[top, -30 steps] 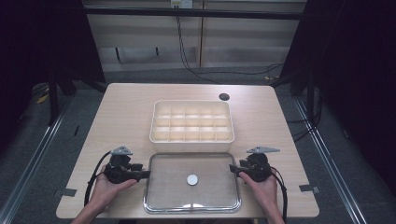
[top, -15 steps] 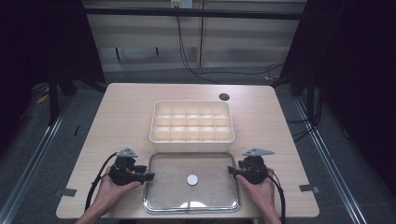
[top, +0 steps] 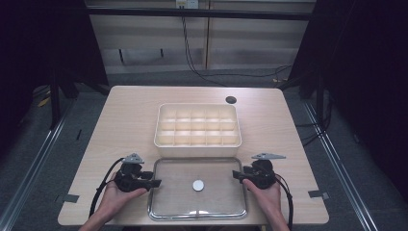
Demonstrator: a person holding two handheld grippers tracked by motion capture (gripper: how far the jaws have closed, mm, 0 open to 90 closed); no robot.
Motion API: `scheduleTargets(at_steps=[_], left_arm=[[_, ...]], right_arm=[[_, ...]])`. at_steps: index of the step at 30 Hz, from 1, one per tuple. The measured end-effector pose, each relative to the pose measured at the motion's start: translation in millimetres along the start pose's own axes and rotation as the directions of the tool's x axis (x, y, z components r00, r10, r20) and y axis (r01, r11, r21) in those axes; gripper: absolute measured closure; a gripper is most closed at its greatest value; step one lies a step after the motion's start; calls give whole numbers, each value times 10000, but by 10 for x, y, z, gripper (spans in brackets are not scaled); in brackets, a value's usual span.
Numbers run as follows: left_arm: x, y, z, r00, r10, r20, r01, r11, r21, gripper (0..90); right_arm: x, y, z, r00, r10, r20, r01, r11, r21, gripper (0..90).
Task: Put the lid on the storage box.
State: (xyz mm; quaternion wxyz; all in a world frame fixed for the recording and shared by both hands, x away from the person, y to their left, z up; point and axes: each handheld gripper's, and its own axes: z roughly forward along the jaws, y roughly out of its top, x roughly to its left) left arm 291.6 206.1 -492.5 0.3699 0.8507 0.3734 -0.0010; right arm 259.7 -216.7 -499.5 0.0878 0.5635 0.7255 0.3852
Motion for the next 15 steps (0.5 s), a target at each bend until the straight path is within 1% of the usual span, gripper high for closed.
scheduleTargets(at_steps=[1,2,3,4,5,6,7,8,11,12,13,14,15], left_arm=[[-6,0,0,10000,45,-14,-45,10000,8,479],[-6,0,0,10000,45,-14,-45,10000,8,479],[-7,-1,0,10000,49,-29,-49,10000,5,479],[-8,-1,1,10000,54,-42,-54,10000,8,479],[-9,0,1,10000,59,-52,-59,10000,11,479],[-10,-1,2,10000,55,-53,-55,10000,0,479],[-10,-1,2,10000,44,-43,-44,10000,-4,479],[-10,-1,2,10000,44,-43,-44,10000,-4,479],[-10,-2,2,10000,43,-48,-43,10000,-15,479],[-10,-2,2,10000,43,-48,-43,10000,-15,476],[-14,-4,5,10000,59,-77,-60,10000,-46,469],[-14,-4,5,10000,59,-77,-60,10000,-46,465],[-28,-6,11,9999,76,-132,-77,9999,-81,460]], right_arm=[[-28,-4,-5,9992,329,-222,-331,9994,-89,448],[-28,-4,-5,9992,329,-222,-331,9994,-89,448],[-72,-14,-16,9937,960,-570,-971,9951,-166,451],[-90,-17,-18,9909,1155,-689,-1171,9929,-193,456],[-90,-17,-18,9909,1155,-689,-1171,9929,-193,456],[-149,-34,-28,9778,1774,-1112,-1812,9831,-250,467],[-168,-41,-30,9720,1981,-1262,-2032,9787,-283,469],[-168,-41,-30,9720,1981,-1262,-2032,9787,-283,469],[-233,-70,-61,9465,2672,-1810,-2771,9603,-313,494],[-233,-70,-61,9465,2672,-1810,-2771,9603,-313,494],[-245,-78,-65,9392,2832,-1941,-2944,9552,-312,497],[-245,-78,-65,9392,2832,-1941,-2944,9552,-312,497],[-262,-85,-74,9308,3004,-2082,-3127,9494,-280,499]])
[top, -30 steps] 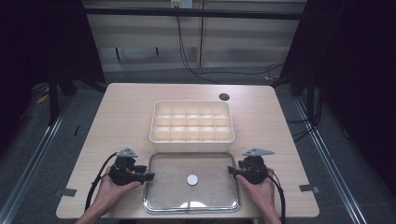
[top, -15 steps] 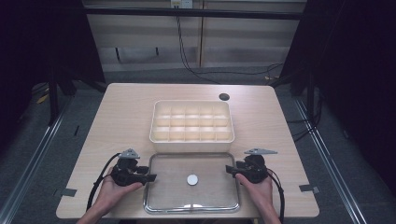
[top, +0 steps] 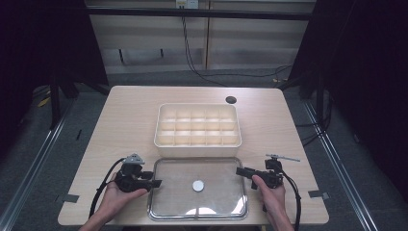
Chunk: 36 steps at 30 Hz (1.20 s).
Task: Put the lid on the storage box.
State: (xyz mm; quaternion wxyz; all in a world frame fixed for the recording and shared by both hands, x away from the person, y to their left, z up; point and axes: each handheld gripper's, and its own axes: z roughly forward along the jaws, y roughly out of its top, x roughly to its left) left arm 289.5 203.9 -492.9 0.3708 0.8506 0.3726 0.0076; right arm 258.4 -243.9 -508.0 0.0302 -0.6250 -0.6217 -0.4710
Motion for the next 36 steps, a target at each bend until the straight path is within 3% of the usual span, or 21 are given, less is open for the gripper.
scheduleTargets(at_steps=[4,11,13,14,18,21,28,36], left_arm=[[9,1,-2,10000,-11,36,11,10000,2,458],[4,0,-2,10000,47,-60,-47,10000,4,481],[-2,0,-1,9996,232,-158,-232,9997,36,486],[0,0,-2,9997,141,-189,-141,9999,8,505],[8,1,-2,9999,123,-121,-123,9999,0,508],[17,2,-6,9999,97,-96,-97,9999,27,508],[43,2,-18,9999,-14,-150,14,10000,24,503],[88,-12,-27,9992,-371,113,373,9992,-141,486]], right_arm=[[-28,3,-18,9991,267,-317,-270,9996,-104,507],[-39,0,-41,9977,323,-591,-324,9995,-8,540],[-29,-10,-23,9942,286,-1040,-276,9996,107,621],[20,-14,-24,9960,200,-868,-209,9997,-85,626],[27,8,-49,9945,24,-1049,-29,10000,-44,640],[25,-5,-36,9953,-168,-950,190,9996,220,600],[42,-7,-9,9919,-416,-1196,465,9982,381,657],[49,23,-45,9892,-350,-1421,345,9994,-58,714]])
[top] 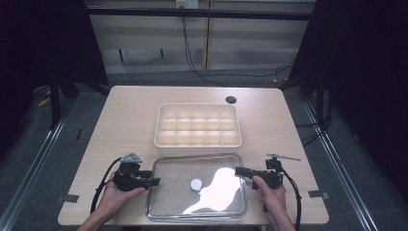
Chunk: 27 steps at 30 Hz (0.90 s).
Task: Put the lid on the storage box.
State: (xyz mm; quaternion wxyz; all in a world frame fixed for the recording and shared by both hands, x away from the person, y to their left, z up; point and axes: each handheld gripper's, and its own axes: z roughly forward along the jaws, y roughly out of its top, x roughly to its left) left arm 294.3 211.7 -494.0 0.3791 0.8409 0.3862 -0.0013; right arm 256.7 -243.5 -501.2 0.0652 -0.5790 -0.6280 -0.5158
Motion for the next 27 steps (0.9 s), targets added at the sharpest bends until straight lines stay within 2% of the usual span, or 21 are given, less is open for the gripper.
scheduleTargets(at_steps=[3,4,10,13,15,22,27], left_arm=[[-2,-3,-6,9999,126,-108,-126,9999,21,478],[3,-5,-9,9998,93,-151,-93,10000,3,456],[13,-11,-11,9999,-35,-140,34,9999,-108,422],[23,-10,-18,9997,-179,-142,177,9998,-100,407],[66,-11,-21,9977,-547,401,553,9984,-143,366],[60,-9,-15,9965,-543,634,549,9985,-74,364],[75,-7,-17,9925,-751,961,757,9971,-33,391]], right_arm=[[31,6,-14,9999,-99,-137,97,9999,-113,723],[62,7,-24,9995,-174,-262,168,9996,-235,728],[74,16,-40,9987,-356,-360,344,9988,-336,737],[101,16,-53,9982,-458,-379,433,9970,-642,745],[118,26,-67,9969,-582,-527,537,9951,-833,754],[126,27,-61,9969,-576,-530,533,9954,-790,755],[126,27,-56,9971,-721,-246,704,9954,-644,747]])
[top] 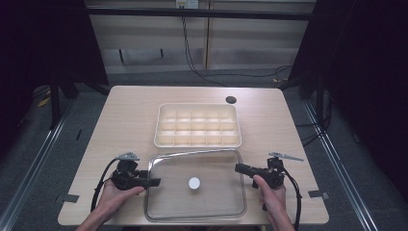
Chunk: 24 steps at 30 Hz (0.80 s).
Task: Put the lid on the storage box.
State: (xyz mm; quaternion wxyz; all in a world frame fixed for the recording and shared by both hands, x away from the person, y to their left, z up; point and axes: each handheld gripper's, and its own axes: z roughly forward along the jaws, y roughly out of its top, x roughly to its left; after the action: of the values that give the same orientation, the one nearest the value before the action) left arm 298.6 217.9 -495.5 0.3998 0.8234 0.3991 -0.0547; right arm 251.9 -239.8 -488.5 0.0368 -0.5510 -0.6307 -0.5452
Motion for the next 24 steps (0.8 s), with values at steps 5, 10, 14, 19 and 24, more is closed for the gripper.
scheduleTargets(at_steps=[5,10,14,19,24], left_arm=[[-11,3,-35,9999,83,64,-81,9997,-240,419],[-11,15,-92,9996,58,283,-46,9990,-439,480],[-43,46,-133,9994,129,317,-108,9978,-654,521],[-48,55,-162,9990,62,442,-27,9969,-791,551],[-69,78,-206,9988,327,358,-293,9954,-916,564]], right_arm=[[-1,-2,2,9997,-59,238,55,9998,179,740],[4,1,-9,9990,-199,391,192,9997,171,734],[40,1,11,9942,-501,949,471,9983,334,704],[53,7,1,9940,-522,963,507,9986,182,703],[74,13,-8,9927,-640,1025,638,9979,56,699]])
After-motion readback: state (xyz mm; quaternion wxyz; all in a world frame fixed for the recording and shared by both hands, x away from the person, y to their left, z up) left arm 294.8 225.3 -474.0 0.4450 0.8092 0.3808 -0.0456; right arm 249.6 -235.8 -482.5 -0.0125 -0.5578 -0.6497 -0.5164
